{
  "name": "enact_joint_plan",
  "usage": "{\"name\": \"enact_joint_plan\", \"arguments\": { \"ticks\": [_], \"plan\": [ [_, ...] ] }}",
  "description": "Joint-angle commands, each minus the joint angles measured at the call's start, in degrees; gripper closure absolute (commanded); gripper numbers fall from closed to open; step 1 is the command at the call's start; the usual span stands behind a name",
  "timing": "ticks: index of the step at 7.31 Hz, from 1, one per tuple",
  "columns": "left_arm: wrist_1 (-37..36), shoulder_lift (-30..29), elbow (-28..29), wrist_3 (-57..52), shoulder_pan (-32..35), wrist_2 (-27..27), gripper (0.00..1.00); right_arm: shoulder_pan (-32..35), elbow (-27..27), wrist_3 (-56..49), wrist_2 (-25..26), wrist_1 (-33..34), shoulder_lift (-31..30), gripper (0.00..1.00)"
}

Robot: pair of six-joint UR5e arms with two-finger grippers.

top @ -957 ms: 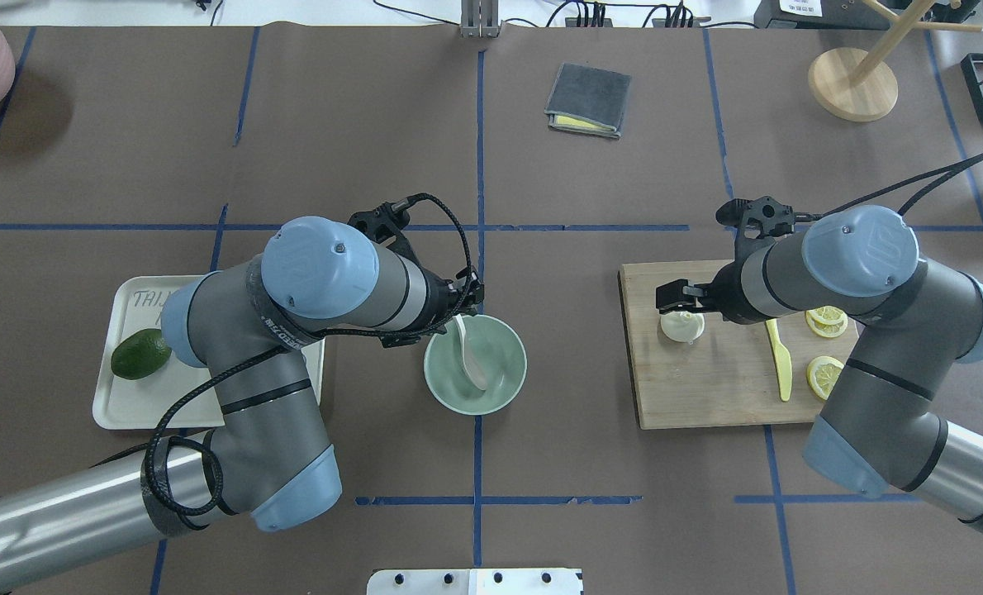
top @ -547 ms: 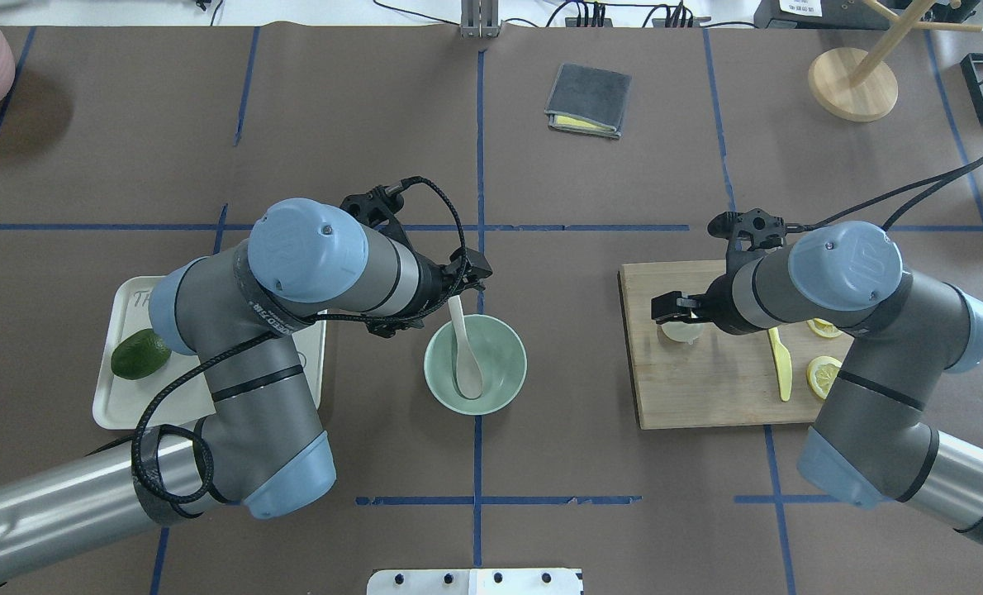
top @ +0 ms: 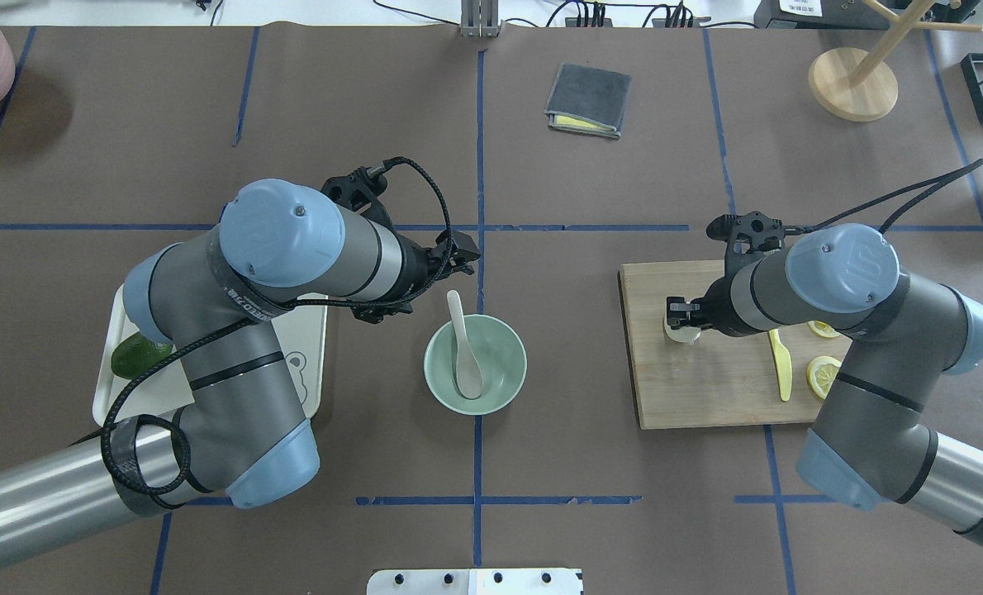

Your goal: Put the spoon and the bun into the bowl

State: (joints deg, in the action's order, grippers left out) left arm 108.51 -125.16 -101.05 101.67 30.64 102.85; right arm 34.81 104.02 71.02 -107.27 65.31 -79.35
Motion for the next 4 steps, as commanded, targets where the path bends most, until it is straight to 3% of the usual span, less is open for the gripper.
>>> {"name": "enact_joint_plan", "arguments": {
  "ticks": [1, 3, 4],
  "plan": [
    [-4.4, 1.8, -4.0, -3.5, 2.6, 0.2, 0.00, 1.5, 2.0, 0.0, -0.9, 0.2, 0.1, 0.83],
    [-7.1, 6.8, -9.3, -11.5, 6.6, 0.2, 0.00, 3.1, 4.2, 0.1, -2.3, 0.2, 1.0, 0.82],
    [-7.1, 10.0, -11.1, -15.5, 9.2, 0.2, 0.00, 3.2, 4.3, 0.3, -2.5, 3.0, 5.0, 0.82]
  ]
}}
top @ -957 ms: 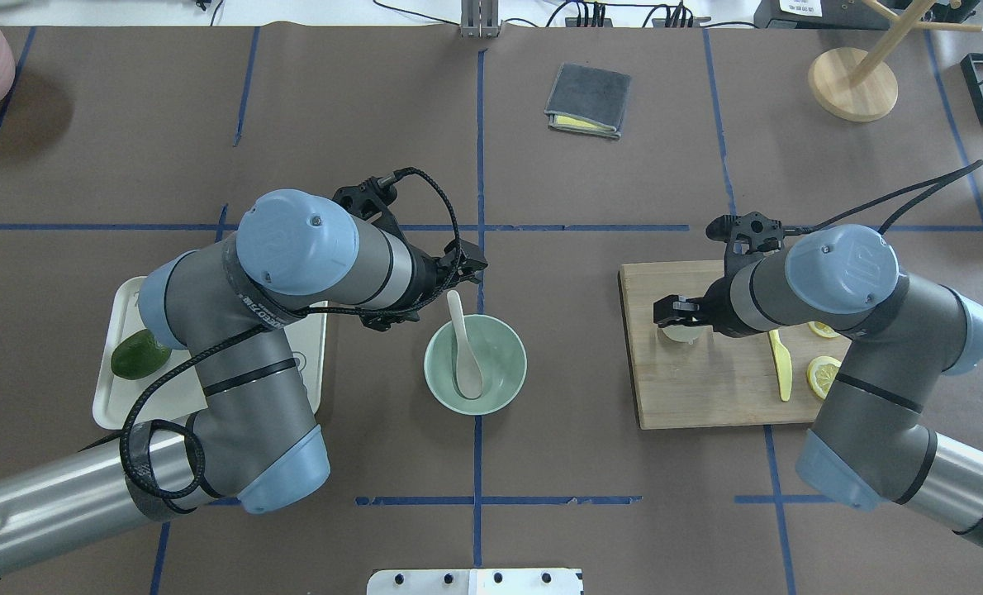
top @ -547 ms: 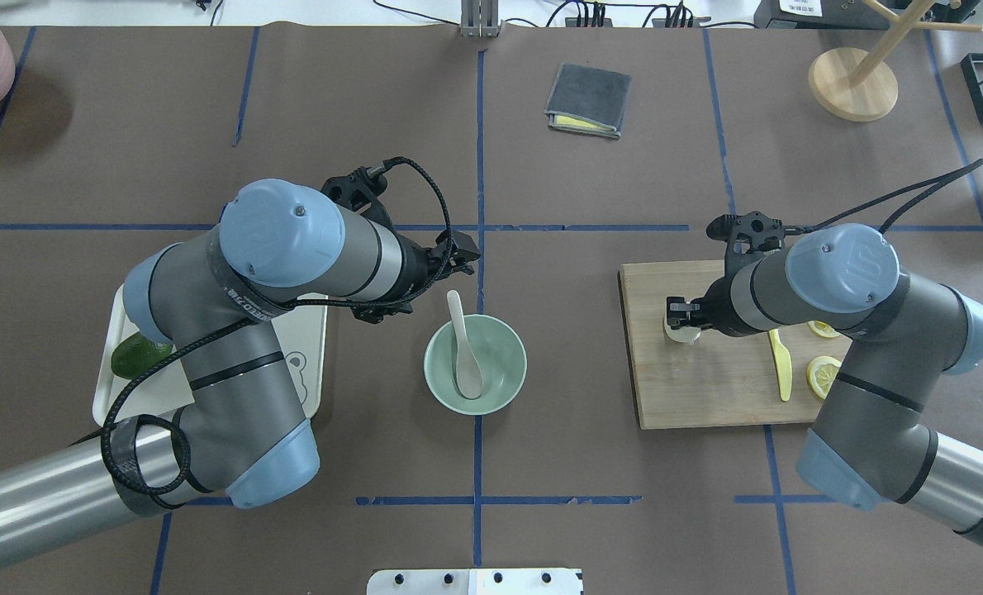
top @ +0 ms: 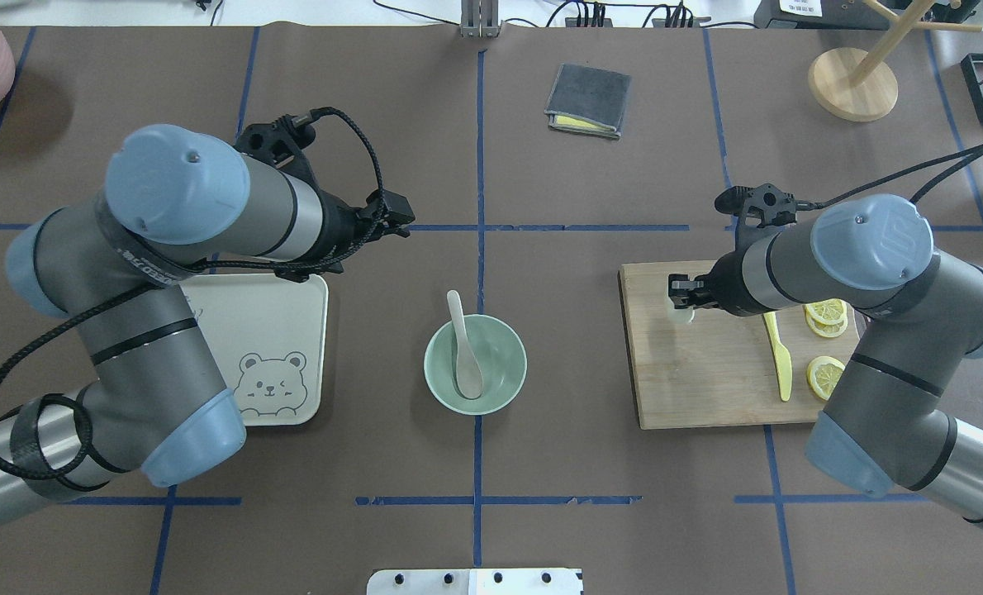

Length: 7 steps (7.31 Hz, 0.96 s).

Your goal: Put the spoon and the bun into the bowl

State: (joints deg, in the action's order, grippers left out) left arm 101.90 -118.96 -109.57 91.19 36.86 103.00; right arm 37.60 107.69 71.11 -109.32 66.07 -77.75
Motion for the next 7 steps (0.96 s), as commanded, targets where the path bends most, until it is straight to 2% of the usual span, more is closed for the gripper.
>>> {"name": "enact_joint_plan", "arguments": {
  "ticks": [1, 2, 3, 4, 5, 6, 7],
  "plan": [
    [-0.5, 7.0, -4.1, -9.6, 5.6, 1.1, 0.00, 0.1, 0.5, 2.3, -0.5, 9.2, 9.7, 0.81],
    [-0.4, 9.9, -4.7, -14.0, 8.4, 4.7, 0.00, -1.7, 0.2, 5.0, -0.1, 13.9, 14.9, 0.81],
    [0.1, 14.0, -5.7, -20.2, 12.4, 5.5, 0.00, -4.9, -0.9, 8.2, 1.1, 14.8, 17.9, 0.81],
    [0.2, 16.4, -6.0, -26.4, 15.1, 5.7, 0.00, -8.5, -2.2, 9.8, 5.1, 14.9, 20.3, 0.81],
    [0.5, 18.7, -5.8, -32.5, 17.6, 7.6, 0.00, -11.6, -6.3, 11.4, 9.2, 15.0, 24.6, 0.80],
    [2.8, 19.5, -4.5, -35.2, 19.2, 9.8, 0.00, -13.5, -9.5, 13.5, 10.4, 15.0, 27.4, 0.79],
    [5.8, 21.4, -3.1, -35.8, 19.7, 9.9, 0.00, -14.7, -9.7, 13.8, 11.5, 15.0, 27.8, 0.76]
  ]
}}
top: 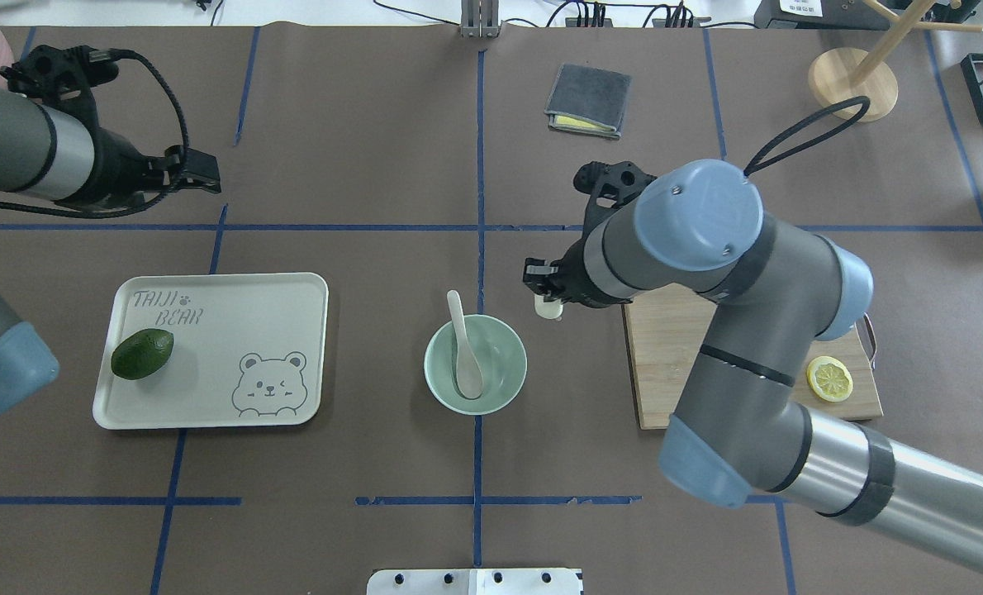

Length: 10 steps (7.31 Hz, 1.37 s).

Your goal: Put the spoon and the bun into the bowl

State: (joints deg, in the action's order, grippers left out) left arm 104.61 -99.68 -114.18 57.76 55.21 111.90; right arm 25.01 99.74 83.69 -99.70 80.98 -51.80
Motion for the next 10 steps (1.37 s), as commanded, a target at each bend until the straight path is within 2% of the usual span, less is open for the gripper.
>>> {"name": "enact_joint_plan", "arguments": {
  "ticks": [1, 2, 4, 6, 8, 9, 10],
  "plan": [
    [6.1, 4.2, 2.0, -4.2, 2.1, 1.2, 0.00, -2.4, -1.7, 1.5, 2.0, 0.5, 1.8, 0.50],
    [6.3, 4.3, 2.6, -5.6, 3.3, 3.0, 0.00, -2.5, -1.7, 1.5, 1.9, 0.8, 1.7, 0.01],
    [6.3, 4.4, 5.1, -10.9, 7.6, 6.2, 0.00, -2.5, -0.8, 1.5, 1.7, 3.5, 1.8, 0.00],
    [6.2, 8.2, 7.7, -23.9, 15.2, 13.7, 0.00, -2.5, -0.1, 1.5, 1.5, 5.1, 1.9, 0.00],
    [6.1, 9.8, 14.0, -37.2, 22.4, 13.9, 0.00, -1.6, 5.7, 0.3, 1.1, 13.2, 1.3, 0.00],
    [5.7, 10.9, 16.4, -45.5, 25.2, 14.0, 0.00, 1.8, 8.6, -3.5, -1.6, 17.6, 0.5, 0.00],
    [4.7, 11.1, 17.8, -48.7, 27.1, 16.1, 0.00, 5.9, 12.5, -9.0, -4.5, 20.0, -2.4, 0.00]
  ]
}}
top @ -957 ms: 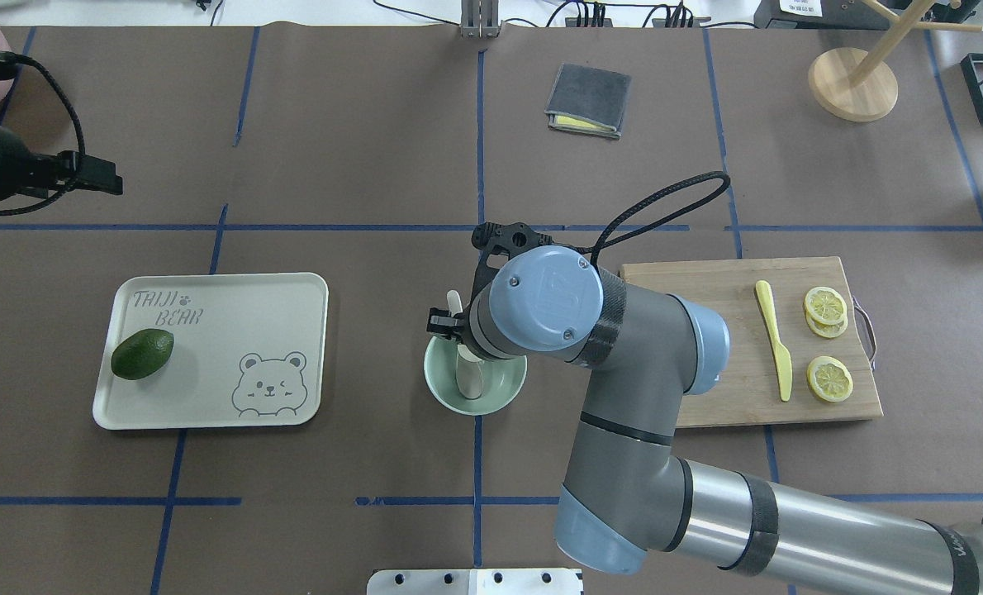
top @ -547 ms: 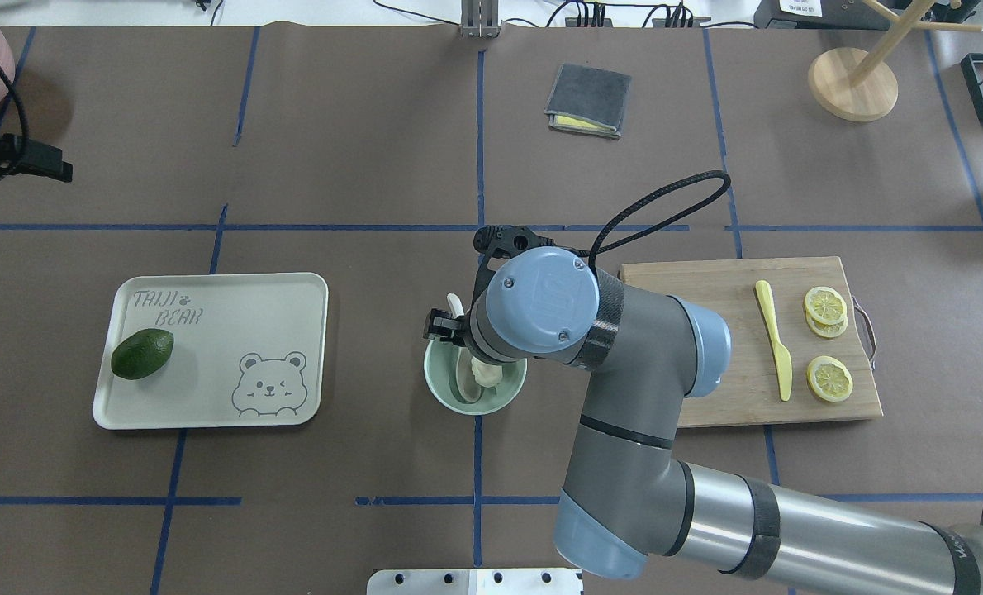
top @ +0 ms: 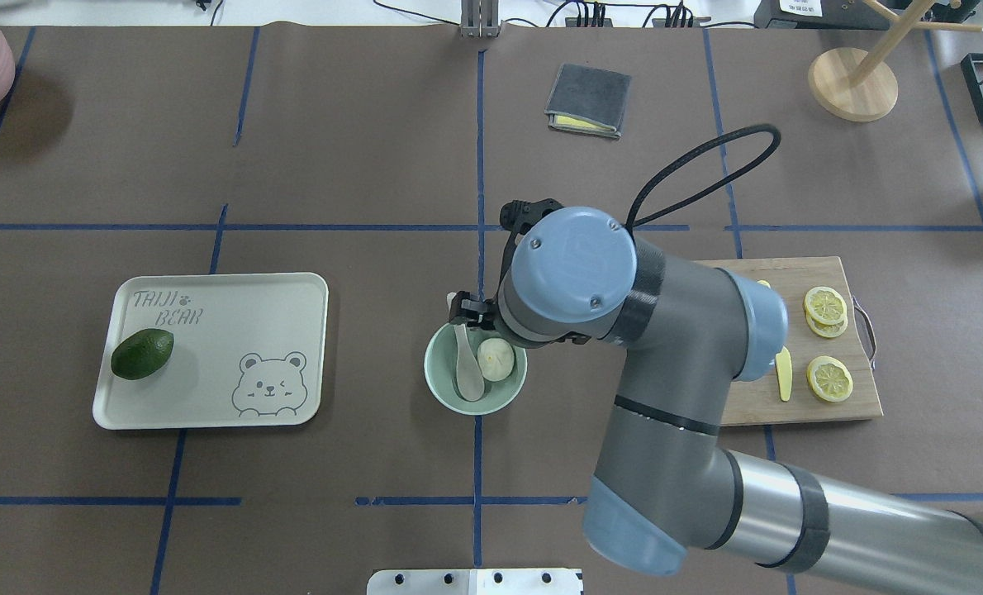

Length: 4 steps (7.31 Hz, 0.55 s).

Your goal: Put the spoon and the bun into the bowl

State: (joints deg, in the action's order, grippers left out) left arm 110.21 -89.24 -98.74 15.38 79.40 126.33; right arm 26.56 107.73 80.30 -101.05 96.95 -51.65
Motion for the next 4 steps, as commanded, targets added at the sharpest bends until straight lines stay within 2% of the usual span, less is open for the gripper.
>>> {"name": "enact_joint_plan", "arguments": {
  "ticks": [1, 3, 4],
  "plan": [
    [-2.6, 2.6, 2.8, -9.0, 3.3, 4.9, 0.00, 10.4, 6.9, -13.1, -8.1, 4.0, -7.0, 0.00],
    [-7.4, 2.1, 2.7, -13.5, 6.0, 5.5, 0.00, 23.1, 7.2, -28.1, -18.3, 4.0, -13.7, 0.00],
    [-13.4, 0.8, 2.4, -17.5, 7.7, 5.5, 0.00, 28.2, 7.1, -34.8, -21.9, 3.9, -17.0, 0.00]
  ]
}}
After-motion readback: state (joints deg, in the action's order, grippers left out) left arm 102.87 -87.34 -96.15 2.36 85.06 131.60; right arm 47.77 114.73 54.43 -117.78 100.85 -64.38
